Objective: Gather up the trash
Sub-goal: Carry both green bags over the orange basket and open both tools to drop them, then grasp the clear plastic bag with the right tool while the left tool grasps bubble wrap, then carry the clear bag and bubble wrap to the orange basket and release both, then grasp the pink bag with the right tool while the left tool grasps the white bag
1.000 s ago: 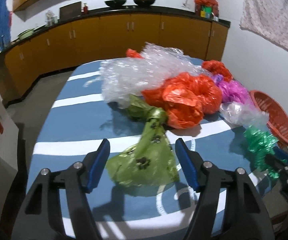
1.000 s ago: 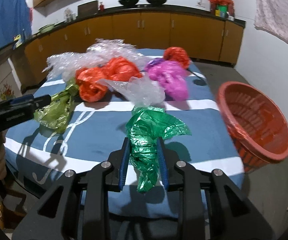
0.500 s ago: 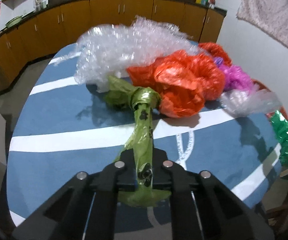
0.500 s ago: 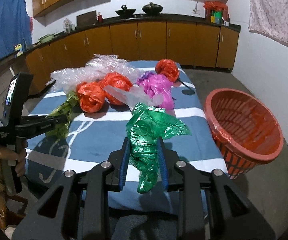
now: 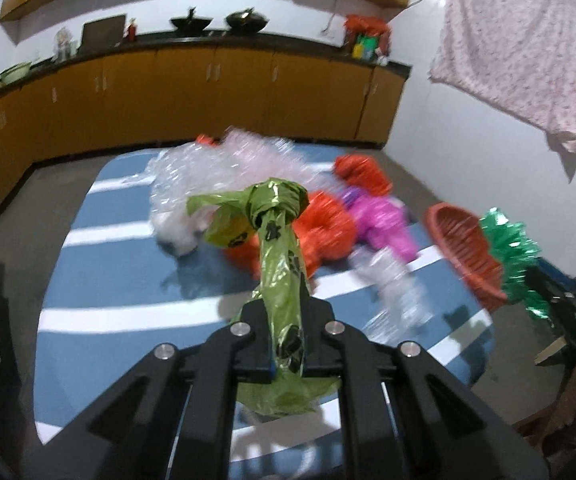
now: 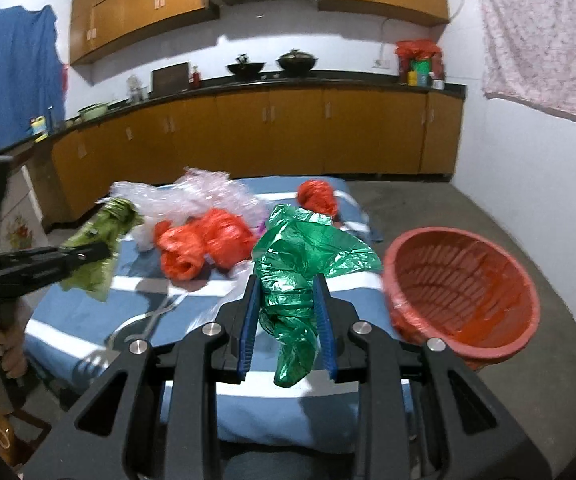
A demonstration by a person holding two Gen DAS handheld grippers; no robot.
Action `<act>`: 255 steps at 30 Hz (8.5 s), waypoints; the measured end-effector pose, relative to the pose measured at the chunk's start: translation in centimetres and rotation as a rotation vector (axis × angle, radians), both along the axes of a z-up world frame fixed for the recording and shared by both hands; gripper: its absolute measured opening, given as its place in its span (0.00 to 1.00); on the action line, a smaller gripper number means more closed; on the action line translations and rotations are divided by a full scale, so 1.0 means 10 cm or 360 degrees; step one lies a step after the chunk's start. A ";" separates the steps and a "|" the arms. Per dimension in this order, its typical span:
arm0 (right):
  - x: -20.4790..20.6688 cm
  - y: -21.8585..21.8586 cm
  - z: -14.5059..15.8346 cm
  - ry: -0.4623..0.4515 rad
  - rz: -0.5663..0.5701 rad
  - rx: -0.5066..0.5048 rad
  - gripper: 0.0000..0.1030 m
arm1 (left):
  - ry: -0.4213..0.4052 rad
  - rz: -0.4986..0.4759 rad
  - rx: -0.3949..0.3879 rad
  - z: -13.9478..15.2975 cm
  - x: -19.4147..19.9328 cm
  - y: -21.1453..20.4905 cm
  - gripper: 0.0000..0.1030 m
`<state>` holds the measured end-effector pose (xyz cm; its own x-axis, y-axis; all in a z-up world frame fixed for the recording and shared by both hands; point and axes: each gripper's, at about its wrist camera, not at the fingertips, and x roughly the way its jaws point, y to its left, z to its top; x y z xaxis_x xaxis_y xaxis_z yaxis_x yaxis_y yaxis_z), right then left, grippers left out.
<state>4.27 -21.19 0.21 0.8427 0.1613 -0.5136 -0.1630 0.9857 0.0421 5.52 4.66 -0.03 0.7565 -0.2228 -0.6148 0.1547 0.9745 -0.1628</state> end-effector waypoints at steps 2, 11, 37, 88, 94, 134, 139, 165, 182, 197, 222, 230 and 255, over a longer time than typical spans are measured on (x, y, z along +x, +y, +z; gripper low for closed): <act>0.03 -0.12 -0.01 0.0006 -0.0074 -0.0003 0.27 | -0.0032 -0.0051 -0.0010 0.09 0.00 -0.11 0.08; 0.15 -0.75 -0.02 0.0002 -0.0406 -0.0021 0.27 | -0.0069 -0.0274 -0.0021 0.26 0.14 -0.81 0.08; 0.82 -1.83 -0.19 0.0025 -0.0766 0.0167 0.28 | 0.0121 -0.0834 -0.0057 -0.24 1.32 -2.94 0.20; 1.02 0.82 -0.77 0.0351 0.0040 -0.0094 0.63 | -0.0076 0.0540 0.0177 -0.01 0.57 0.52 0.84; 1.02 0.81 -0.94 0.0460 0.0081 -0.0089 0.27 | 0.0040 0.0502 0.0062 -0.07 0.93 0.54 0.84; 0.55 0.21 -0.25 0.0197 -0.0049 -0.0027 0.19 | -0.0259 0.0342 -0.0055 0.56 0.09 0.33 0.16; 0.50 -0.04 -0.16 0.0157 -0.0148 -0.0028 0.19 | -0.0278 0.0207 -0.0046 0.58 0.10 -0.01 0.16; 0.31 -1.09 0.10 0.0005 -0.0575 -0.0043 0.19 | -0.0245 -0.0340 -0.0109 0.24 0.33 -1.56 0.16; 0.47 -1.49 0.00 0.0020 -0.0750 -0.0002 0.19 | -0.0174 -0.0521 -0.0148 0.01 0.71 -2.16 0.16; 0.74 -1.78 -0.07 0.0023 -0.0838 0.0100 0.19 | -0.0082 -0.0622 -0.0150 -0.24 1.04 -2.60 0.16; 0.74 -1.47 -0.20 0.0071 -0.0713 0.0055 0.69 | -0.0150 -0.0208 -0.0026 -0.15 0.93 -1.65 0.79; 0.76 -0.96 -0.11 0.0049 -0.0525 0.0045 0.69 | -0.0225 0.0050 0.0096 -0.03 0.71 -0.92 0.83; 1.57 0.56 -0.41 0.0207 -0.0030 0.0001 0.66 | 0.0133 0.0637 0.0092 -0.46 1.18 0.98 0.83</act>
<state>19.98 -15.59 -3.94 0.7719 0.1463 -0.6187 -0.1373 0.9886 0.0625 17.37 14.46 -4.67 0.7233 0.1157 -0.6807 -0.2500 0.9629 -0.1019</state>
